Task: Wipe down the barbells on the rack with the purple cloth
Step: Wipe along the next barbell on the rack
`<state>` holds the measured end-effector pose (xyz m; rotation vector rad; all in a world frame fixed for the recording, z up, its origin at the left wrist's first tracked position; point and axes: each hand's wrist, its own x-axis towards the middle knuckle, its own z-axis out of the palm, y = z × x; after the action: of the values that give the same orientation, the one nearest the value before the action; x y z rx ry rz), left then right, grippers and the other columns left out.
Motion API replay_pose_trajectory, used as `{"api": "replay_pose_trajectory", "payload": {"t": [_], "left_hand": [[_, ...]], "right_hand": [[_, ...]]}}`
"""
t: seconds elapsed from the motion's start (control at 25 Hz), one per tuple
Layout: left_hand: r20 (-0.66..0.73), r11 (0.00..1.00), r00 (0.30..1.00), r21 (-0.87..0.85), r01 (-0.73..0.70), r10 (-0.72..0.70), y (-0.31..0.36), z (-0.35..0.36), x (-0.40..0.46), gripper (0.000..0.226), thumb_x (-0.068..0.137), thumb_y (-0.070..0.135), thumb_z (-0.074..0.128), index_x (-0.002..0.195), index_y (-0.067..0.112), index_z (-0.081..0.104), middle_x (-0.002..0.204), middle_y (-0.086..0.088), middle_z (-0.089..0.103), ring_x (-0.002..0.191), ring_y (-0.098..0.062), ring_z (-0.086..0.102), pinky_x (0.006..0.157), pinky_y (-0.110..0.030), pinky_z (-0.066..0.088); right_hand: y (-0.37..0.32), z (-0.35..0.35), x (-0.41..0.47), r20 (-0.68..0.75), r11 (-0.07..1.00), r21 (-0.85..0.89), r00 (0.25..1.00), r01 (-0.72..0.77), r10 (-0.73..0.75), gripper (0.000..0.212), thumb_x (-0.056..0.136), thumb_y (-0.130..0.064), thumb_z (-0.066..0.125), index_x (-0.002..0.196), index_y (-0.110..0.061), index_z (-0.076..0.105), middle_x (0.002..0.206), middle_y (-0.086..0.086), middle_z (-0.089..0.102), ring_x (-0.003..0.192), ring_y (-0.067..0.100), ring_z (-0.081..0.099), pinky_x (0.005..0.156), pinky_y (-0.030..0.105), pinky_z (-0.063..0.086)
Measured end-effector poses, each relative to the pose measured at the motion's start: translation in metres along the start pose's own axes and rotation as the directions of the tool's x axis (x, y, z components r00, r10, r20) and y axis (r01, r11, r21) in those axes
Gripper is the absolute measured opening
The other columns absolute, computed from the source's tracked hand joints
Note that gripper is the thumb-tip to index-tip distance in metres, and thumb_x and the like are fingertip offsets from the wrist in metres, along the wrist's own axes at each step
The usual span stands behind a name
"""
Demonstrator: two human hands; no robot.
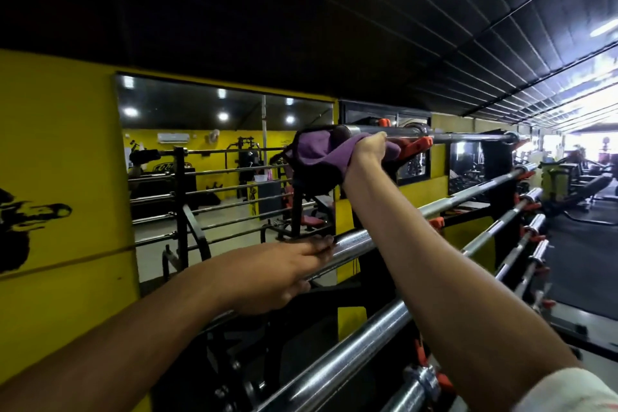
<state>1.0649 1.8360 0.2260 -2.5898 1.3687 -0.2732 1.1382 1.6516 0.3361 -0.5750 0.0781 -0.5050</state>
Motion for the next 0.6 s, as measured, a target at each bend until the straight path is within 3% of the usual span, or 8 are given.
{"api": "replay_pose_trajectory", "payload": {"t": [0.08, 0.24, 0.28, 0.36, 0.44, 0.48, 0.56, 0.6], "left_hand": [[-0.009, 1.000, 1.000, -0.001, 0.003, -0.003, 0.000, 0.000, 0.000, 0.066, 0.106, 0.026, 0.042, 0.159, 0.035, 0.003, 0.163, 0.021, -0.014, 0.152, -0.005, 0.001, 0.122, -0.029, 0.017], [-0.030, 1.000, 1.000, -0.020, -0.009, 0.009, -0.003, 0.002, 0.000, 0.069, 0.106, 0.024, 0.043, 0.158, 0.035, -0.001, 0.163, 0.021, -0.015, 0.150, 0.000, -0.005, 0.121, -0.025, 0.009], [-0.043, 0.999, 0.999, -0.031, -0.016, 0.015, -0.004, 0.002, 0.001, 0.069, 0.106, 0.024, 0.043, 0.158, 0.035, 0.000, 0.163, 0.022, -0.014, 0.150, 0.000, -0.004, 0.120, -0.023, 0.008], [-0.030, 0.997, 1.000, -0.071, -0.001, -0.001, -0.003, 0.001, 0.001, 0.068, 0.106, 0.024, 0.043, 0.159, 0.035, 0.002, 0.163, 0.022, -0.012, 0.151, -0.001, -0.001, 0.121, -0.025, 0.010], [-0.015, 0.997, 1.000, -0.078, 0.010, -0.011, -0.005, 0.001, 0.003, 0.066, 0.106, 0.028, 0.043, 0.158, 0.037, 0.004, 0.164, 0.022, -0.010, 0.152, -0.004, 0.003, 0.123, -0.032, 0.017], [-0.007, 0.997, 1.000, -0.077, 0.016, -0.017, -0.005, 0.001, 0.004, 0.066, 0.106, 0.029, 0.044, 0.158, 0.038, 0.004, 0.164, 0.022, -0.009, 0.152, -0.005, 0.005, 0.123, -0.033, 0.019], [-0.008, 0.996, 1.000, -0.084, 0.020, -0.021, -0.007, 0.002, 0.005, 0.068, 0.105, 0.029, 0.044, 0.158, 0.039, 0.003, 0.164, 0.023, -0.009, 0.151, -0.004, 0.004, 0.123, -0.033, 0.020], [-0.009, 0.996, 1.000, -0.089, 0.019, -0.020, -0.007, 0.004, 0.005, 0.069, 0.105, 0.028, 0.045, 0.158, 0.040, 0.002, 0.163, 0.024, -0.010, 0.151, -0.003, 0.002, 0.124, -0.033, 0.018]], "right_hand": [[-0.015, -0.008, 0.019, -0.065, 0.998, 0.057, 0.998, 0.018, -0.014, 0.057, 0.107, -0.047, 0.031, 0.149, -0.009, 0.034, 0.138, 0.013, 0.048, 0.123, 0.033, 0.050, 0.111, 0.041, 0.036], [-0.030, -0.021, 0.064, -0.207, 0.991, -0.084, 0.971, 0.103, -0.119, 0.058, 0.107, -0.040, 0.030, 0.147, 0.001, 0.034, 0.128, 0.021, 0.053, 0.112, 0.035, 0.054, 0.109, 0.048, 0.041], [-0.031, -0.021, 0.060, -0.216, 0.991, -0.054, 0.968, 0.120, -0.129, 0.057, 0.106, -0.040, 0.032, 0.148, -0.002, 0.033, 0.132, 0.020, 0.051, 0.119, 0.036, 0.052, 0.112, 0.049, 0.039], [-0.020, -0.020, 0.064, -0.264, 0.981, -0.164, 0.954, 0.099, -0.140, 0.060, 0.103, -0.048, 0.035, 0.153, -0.015, 0.031, 0.139, 0.012, 0.048, 0.129, 0.035, 0.048, 0.116, 0.050, 0.033], [-0.005, -0.024, 0.081, -0.208, 0.950, -0.271, 0.954, 0.158, -0.218, 0.064, 0.099, -0.060, 0.031, 0.156, -0.032, 0.025, 0.150, 0.002, 0.042, 0.137, 0.029, 0.043, 0.120, 0.042, 0.028], [0.001, -0.028, 0.107, -0.102, 0.948, -0.225, 0.962, 0.224, -0.251, 0.068, 0.095, -0.065, 0.027, 0.157, -0.037, 0.020, 0.156, -0.004, 0.035, 0.143, 0.024, 0.037, 0.122, 0.038, 0.023], [-0.001, -0.030, 0.110, -0.033, 0.913, -0.309, 0.957, 0.265, -0.289, 0.074, 0.088, -0.069, 0.030, 0.156, -0.040, 0.022, 0.158, -0.013, 0.030, 0.148, 0.017, 0.030, 0.122, 0.037, 0.022], [-0.008, -0.033, 0.123, -0.064, 0.942, -0.264, 0.971, 0.208, -0.232, 0.073, 0.088, -0.066, 0.035, 0.153, -0.035, 0.029, 0.155, -0.008, 0.036, 0.145, 0.021, 0.036, 0.120, 0.041, 0.028]]}}
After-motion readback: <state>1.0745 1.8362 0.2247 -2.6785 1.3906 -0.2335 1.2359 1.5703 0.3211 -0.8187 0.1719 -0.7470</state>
